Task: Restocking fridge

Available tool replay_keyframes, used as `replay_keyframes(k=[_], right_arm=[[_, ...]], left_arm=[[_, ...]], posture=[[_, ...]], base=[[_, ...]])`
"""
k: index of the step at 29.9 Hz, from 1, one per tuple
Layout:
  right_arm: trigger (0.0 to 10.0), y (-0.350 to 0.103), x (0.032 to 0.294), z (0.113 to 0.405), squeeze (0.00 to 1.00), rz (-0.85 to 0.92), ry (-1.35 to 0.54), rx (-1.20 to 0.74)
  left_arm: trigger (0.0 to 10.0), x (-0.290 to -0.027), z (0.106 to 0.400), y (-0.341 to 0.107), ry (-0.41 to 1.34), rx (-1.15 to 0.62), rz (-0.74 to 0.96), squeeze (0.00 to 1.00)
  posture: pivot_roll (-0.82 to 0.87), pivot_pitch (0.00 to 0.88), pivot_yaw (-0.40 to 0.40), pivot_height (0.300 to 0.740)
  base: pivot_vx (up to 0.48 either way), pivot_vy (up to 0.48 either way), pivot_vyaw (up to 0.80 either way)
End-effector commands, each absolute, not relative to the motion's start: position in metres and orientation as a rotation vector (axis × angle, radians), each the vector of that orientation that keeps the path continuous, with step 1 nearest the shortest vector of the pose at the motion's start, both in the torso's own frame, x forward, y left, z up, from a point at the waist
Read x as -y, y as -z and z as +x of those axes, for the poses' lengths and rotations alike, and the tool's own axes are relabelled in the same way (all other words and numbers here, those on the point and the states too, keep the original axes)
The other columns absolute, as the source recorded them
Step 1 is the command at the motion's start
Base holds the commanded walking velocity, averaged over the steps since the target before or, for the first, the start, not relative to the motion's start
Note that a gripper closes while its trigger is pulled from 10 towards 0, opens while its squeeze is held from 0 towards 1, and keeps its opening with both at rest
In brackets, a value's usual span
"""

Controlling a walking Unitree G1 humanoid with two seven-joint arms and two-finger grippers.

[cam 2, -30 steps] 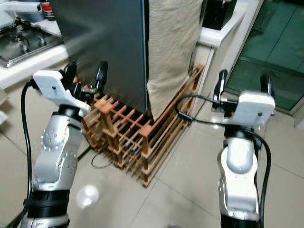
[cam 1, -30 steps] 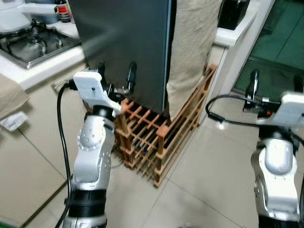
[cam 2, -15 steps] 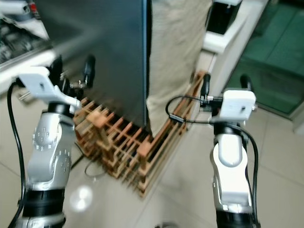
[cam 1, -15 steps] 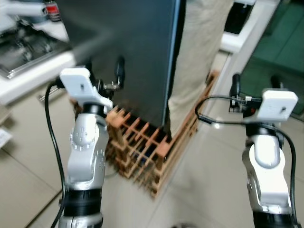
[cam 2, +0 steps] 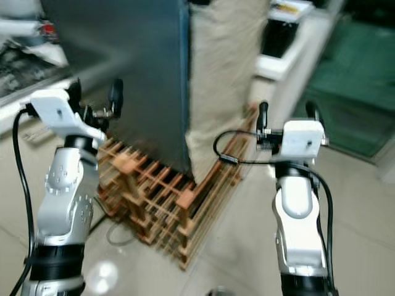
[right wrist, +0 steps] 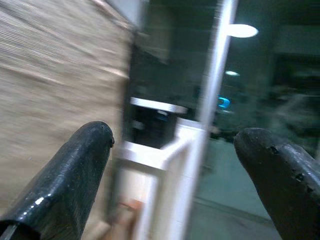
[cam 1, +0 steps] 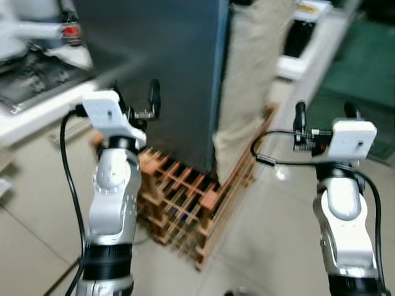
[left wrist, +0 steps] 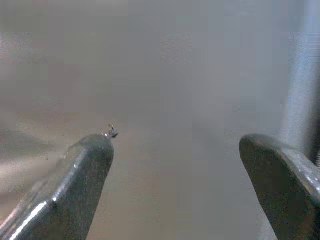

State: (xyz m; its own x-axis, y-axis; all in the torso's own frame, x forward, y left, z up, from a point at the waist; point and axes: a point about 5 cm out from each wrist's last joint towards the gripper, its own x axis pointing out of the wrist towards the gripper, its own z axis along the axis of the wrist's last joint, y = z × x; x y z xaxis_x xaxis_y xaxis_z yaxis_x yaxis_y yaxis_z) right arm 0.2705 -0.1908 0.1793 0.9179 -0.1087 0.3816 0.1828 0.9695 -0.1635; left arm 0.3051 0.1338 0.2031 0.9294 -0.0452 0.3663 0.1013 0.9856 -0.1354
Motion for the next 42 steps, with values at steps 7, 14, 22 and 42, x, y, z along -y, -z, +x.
replay_keyframes(k=[7, 14, 22, 42], right_arm=[[10.0, -0.176, 0.194, 0.271, 0.0, -0.202, 0.141, 0.359], [10.0, -0.172, 0.189, 0.273, 0.0, -0.204, 0.117, 0.35], [10.0, -0.17, 0.19, 0.274, 0.0, -0.202, 0.122, 0.339], [10.0, -0.163, 0.197, 0.264, 0.0, -0.204, 0.135, 0.298]], left_arm=[[10.0, -0.138, 0.307, -0.194, 0.074, 0.31, -0.121, 0.0], [10.0, -0.142, 0.307, -0.188, 0.035, 0.282, -0.108, 0.0], [10.0, -0.134, 0.317, -0.181, 0.065, 0.211, -0.085, 0.0], [10.0, -0.122, 0.32, -0.177, 0.141, 0.128, -0.2, 0.0]], posture=[[-0.1, 0.0, 0.0, 0.74], [-0.1, 0.0, 0.001, 0.74], [-0.1, 0.0, 0.013, 0.74], [-0.14, 0.006, 0.025, 0.74]], base=[[0.0, 0.0, -0.74], [0.0, 0.0, -0.13], [0.0, 0.0, 0.0], [0.0, 0.0, 0.0]])
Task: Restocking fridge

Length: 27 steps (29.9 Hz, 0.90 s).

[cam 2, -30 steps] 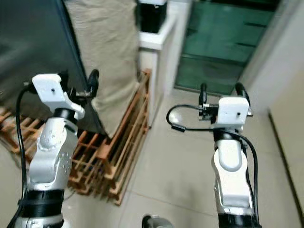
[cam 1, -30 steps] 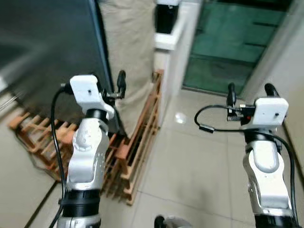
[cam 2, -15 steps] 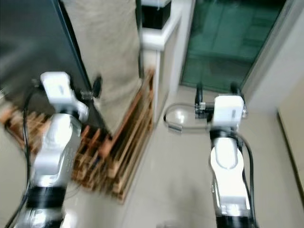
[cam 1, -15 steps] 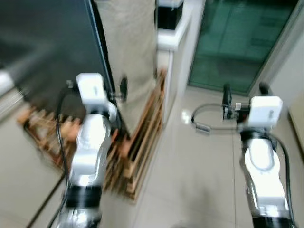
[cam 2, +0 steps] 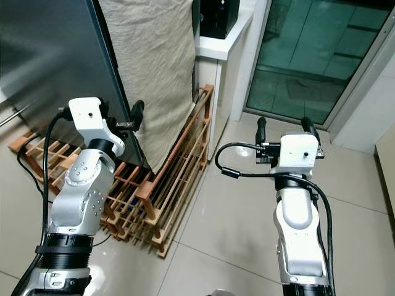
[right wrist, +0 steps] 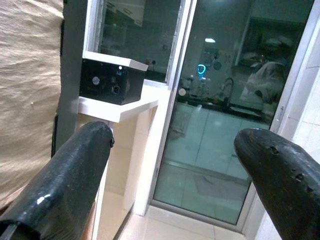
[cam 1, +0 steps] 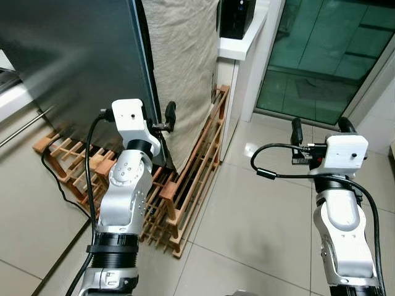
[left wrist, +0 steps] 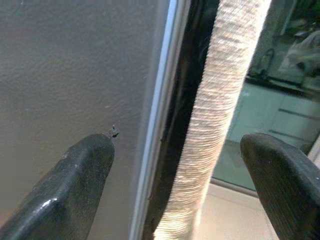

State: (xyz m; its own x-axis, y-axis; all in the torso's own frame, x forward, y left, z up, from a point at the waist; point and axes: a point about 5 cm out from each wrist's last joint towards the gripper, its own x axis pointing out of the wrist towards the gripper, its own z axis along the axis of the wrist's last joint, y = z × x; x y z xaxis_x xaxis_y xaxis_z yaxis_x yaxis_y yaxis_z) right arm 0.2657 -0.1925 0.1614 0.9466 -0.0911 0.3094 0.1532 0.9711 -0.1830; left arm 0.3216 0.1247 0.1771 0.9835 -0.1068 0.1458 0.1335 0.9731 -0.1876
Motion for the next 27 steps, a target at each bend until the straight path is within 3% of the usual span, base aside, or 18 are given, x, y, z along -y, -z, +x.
replay_keyframes(k=[1, 14, 27], right_arm=[[10.0, -0.162, 0.198, 0.264, 0.0, -0.205, 0.135, 0.293], [10.0, -0.157, 0.204, 0.267, 0.0, -0.17, 0.158, 0.257], [10.0, -0.158, 0.207, 0.266, 0.0, -0.181, 0.171, 0.259]], left_arm=[[10.0, -0.121, 0.318, -0.175, 0.156, 0.115, -0.215, 0.0], [10.0, -0.097, 0.326, -0.176, 0.279, 0.078, -0.264, 0.0], [10.0, -0.098, 0.344, -0.182, 0.184, 0.094, -0.241, 0.0]], posture=[[-0.14, 0.008, 0.025, 0.74], [-0.15, 0.007, 0.026, 0.74], [-0.17, 0.008, 0.035, 0.74]], base=[[0.0, 0.0, 0.0], [0.0, 0.0, 0.0], [0.0, 0.0, 0.0]])
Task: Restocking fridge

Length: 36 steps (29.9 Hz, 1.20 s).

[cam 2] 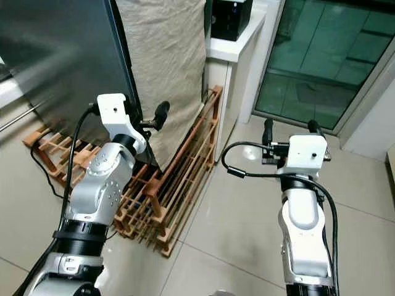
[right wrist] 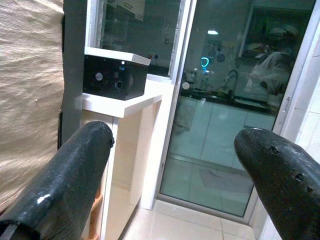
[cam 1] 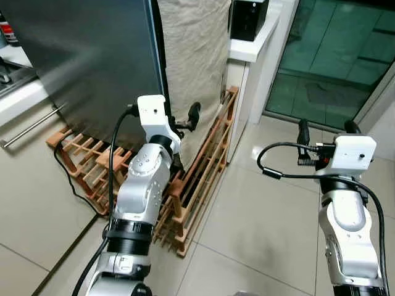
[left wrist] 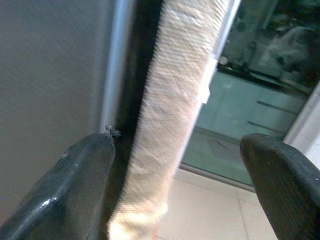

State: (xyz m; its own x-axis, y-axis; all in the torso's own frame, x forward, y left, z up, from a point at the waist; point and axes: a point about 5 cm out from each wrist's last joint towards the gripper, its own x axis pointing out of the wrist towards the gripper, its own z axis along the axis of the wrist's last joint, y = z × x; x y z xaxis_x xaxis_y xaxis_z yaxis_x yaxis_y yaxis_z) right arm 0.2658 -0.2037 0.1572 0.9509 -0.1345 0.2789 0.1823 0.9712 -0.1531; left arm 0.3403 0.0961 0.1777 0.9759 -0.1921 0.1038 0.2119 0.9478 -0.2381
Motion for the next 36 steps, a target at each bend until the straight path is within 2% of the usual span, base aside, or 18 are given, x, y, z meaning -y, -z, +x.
replay_keyframes(k=[1, 10, 12, 20, 26, 30, 36], right_arm=[[10.0, -0.158, 0.207, 0.266, 0.0, -0.181, 0.171, 0.259], [10.0, -0.156, 0.206, 0.265, 0.0, -0.181, 0.171, 0.254], [10.0, -0.156, 0.205, 0.266, 0.0, -0.181, 0.169, 0.253], [10.0, -0.156, 0.205, 0.265, 0.0, -0.181, 0.17, 0.254], [10.0, -0.155, 0.205, 0.263, 0.0, -0.181, 0.178, 0.254], [10.0, -0.155, 0.206, 0.263, 0.0, -0.181, 0.186, 0.254], [10.0, -0.155, 0.205, 0.264, 0.0, -0.182, 0.188, 0.255]], left_arm=[[10.0, -0.098, 0.344, -0.182, 0.184, 0.094, -0.241, 0.0], [10.0, -0.096, 0.347, -0.18, 0.185, 0.076, -0.31, 0.0], [10.0, -0.085, 0.348, -0.183, 0.253, 0.078, -0.327, 0.0], [10.0, -0.07, 0.348, -0.19, 0.355, 0.096, -0.337, 0.0], [10.0, -0.053, 0.346, -0.206, 0.492, 0.141, -0.381, 0.0], [10.0, -0.039, 0.348, -0.205, 0.558, 0.131, -0.345, 0.0], [10.0, -0.026, 0.358, -0.197, 0.538, 0.104, -0.275, 0.0]], posture=[[-0.17, 0.008, 0.035, 0.74], [-0.16, 0.015, 0.035, 0.74], [-0.16, 0.017, 0.034, 0.74], [-0.17, 0.024, 0.039, 0.74], [-0.18, 0.028, 0.048, 0.74], [-0.18, 0.029, 0.054, 0.74], [-0.19, 0.026, 0.063, 0.74]], base=[[0.0, 0.0, 0.0], [0.0, 0.0, 0.0], [0.0, 0.0, 0.0], [0.0, 0.0, 0.0], [0.0, 0.0, 0.0], [0.0, 0.0, 0.0], [0.0, 0.0, 0.0]])
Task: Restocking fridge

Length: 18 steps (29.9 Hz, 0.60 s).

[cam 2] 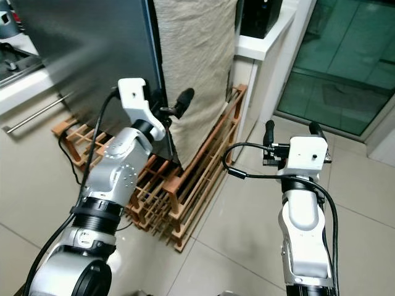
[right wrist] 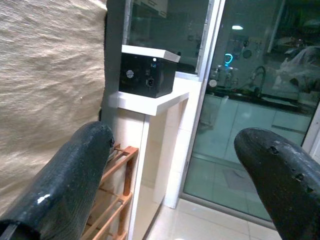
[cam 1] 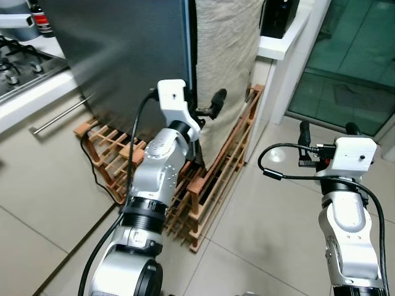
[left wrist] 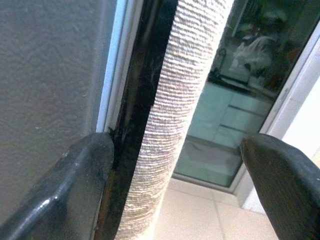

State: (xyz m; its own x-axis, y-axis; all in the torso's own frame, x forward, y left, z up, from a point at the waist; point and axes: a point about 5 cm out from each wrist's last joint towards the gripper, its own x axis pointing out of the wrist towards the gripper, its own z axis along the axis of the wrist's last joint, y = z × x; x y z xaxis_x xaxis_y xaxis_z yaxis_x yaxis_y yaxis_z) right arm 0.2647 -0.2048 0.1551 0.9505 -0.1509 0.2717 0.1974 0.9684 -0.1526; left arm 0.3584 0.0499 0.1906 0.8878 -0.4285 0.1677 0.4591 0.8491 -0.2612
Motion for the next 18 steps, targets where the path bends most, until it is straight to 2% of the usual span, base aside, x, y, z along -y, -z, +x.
replay_keyframes(k=[1, 4, 8, 12, 13, 16, 18], right_arm=[[10.0, -0.155, 0.205, 0.265, 0.0, -0.181, 0.188, 0.256], [10.0, -0.155, 0.205, 0.265, 0.0, -0.181, 0.19, 0.257], [10.0, -0.155, 0.204, 0.264, 0.0, -0.179, 0.194, 0.257], [10.0, -0.154, 0.205, 0.263, 0.0, -0.179, 0.198, 0.254], [10.0, -0.154, 0.205, 0.263, 0.0, -0.179, 0.198, 0.254], [10.0, -0.152, 0.206, 0.261, 0.0, -0.178, 0.208, 0.247], [10.0, -0.152, 0.206, 0.26, 0.0, -0.176, 0.21, 0.245]], left_arm=[[10.0, -0.024, 0.36, -0.196, 0.532, 0.097, -0.27, 0.0], [10.0, -0.02, 0.361, -0.196, 0.534, 0.095, -0.272, 0.0], [10.0, -0.004, 0.359, -0.205, 0.626, 0.116, -0.316, 0.0], [10.0, 0.018, 0.346, -0.217, 0.812, 0.17, -0.416, 0.0], [10.0, 0.018, 0.346, -0.217, 0.812, 0.17, -0.416, 0.0], [10.0, 0.038, 0.323, -0.222, 0.993, 0.218, -0.452, 0.0], [10.0, 0.042, 0.318, -0.223, 1.036, 0.218, -0.475, 0.0]], posture=[[-0.19, 0.025, 0.064, 0.74], [-0.19, 0.025, 0.066, 0.74], [-0.19, 0.025, 0.07, 0.74], [-0.2, 0.026, 0.076, 0.74], [-0.2, 0.026, 0.076, 0.74], [-0.2, 0.029, 0.08, 0.74], [-0.2, 0.029, 0.08, 0.74]], base=[[0.0, 0.0, 0.0], [0.0, 0.0, 0.0], [0.0, 0.0, 0.0], [0.0, 0.0, 0.0], [0.0, 0.0, 0.0], [0.0, 0.0, 0.0], [0.0, 0.0, 0.0]])
